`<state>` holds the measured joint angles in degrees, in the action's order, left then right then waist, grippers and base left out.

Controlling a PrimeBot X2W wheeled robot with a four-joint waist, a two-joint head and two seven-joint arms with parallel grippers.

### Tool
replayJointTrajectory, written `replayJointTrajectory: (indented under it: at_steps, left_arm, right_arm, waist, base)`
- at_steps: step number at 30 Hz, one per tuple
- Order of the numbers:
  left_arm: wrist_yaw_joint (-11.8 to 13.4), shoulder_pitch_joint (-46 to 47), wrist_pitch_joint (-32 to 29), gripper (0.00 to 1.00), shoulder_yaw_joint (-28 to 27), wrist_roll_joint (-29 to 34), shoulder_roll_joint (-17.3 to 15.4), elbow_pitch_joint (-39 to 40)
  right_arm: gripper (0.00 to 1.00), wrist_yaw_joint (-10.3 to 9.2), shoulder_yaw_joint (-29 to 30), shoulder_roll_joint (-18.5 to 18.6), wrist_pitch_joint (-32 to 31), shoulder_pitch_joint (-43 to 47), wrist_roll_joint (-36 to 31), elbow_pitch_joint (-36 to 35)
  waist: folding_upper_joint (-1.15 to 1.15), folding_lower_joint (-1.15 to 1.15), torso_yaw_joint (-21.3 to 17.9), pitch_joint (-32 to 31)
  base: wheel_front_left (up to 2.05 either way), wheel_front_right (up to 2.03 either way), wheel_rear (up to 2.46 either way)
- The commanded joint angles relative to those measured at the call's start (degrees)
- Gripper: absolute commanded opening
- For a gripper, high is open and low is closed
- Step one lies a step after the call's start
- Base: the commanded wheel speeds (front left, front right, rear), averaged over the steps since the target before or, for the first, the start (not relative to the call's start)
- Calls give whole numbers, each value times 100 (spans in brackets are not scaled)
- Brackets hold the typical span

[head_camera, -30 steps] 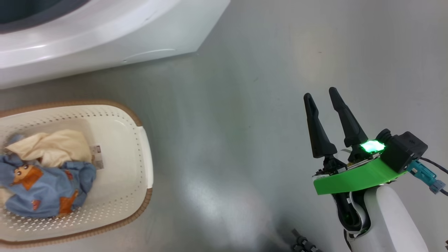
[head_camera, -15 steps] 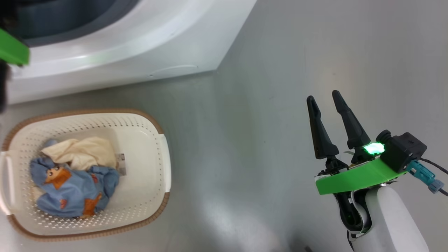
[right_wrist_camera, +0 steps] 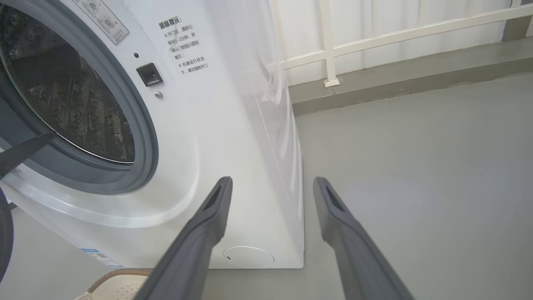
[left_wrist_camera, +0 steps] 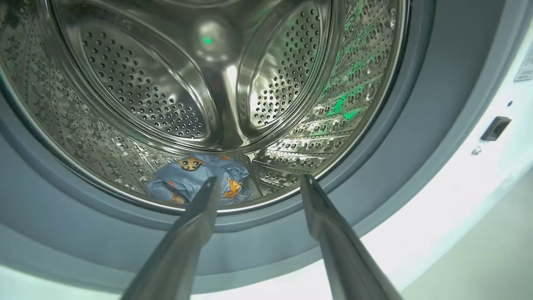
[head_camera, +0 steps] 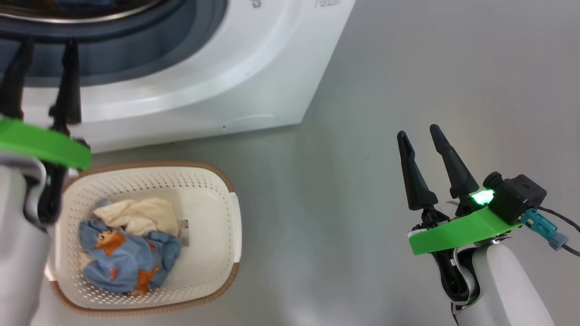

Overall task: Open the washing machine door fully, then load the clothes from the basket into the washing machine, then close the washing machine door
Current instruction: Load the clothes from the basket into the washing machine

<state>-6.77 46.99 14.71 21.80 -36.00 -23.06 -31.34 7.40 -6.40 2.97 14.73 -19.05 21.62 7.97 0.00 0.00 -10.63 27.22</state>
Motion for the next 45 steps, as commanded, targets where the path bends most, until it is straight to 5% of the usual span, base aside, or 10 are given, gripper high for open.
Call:
replayJointTrajectory:
  at_steps: [1, 45]
  left_arm:
    - [31, -162, 29, 100, -266, 101, -226, 237]
    - [293, -4297, 29, 100, -1829, 740, 634, 2658]
  right_arm:
    - [100, 9, -81, -10, 27, 103, -67, -97]
    - [100, 9, 19, 254, 27, 914, -215, 291]
  waist:
    - [0, 0, 134, -242]
    - [0, 0, 741, -2133]
  base:
    - [0, 0, 0]
    - [0, 0, 0]
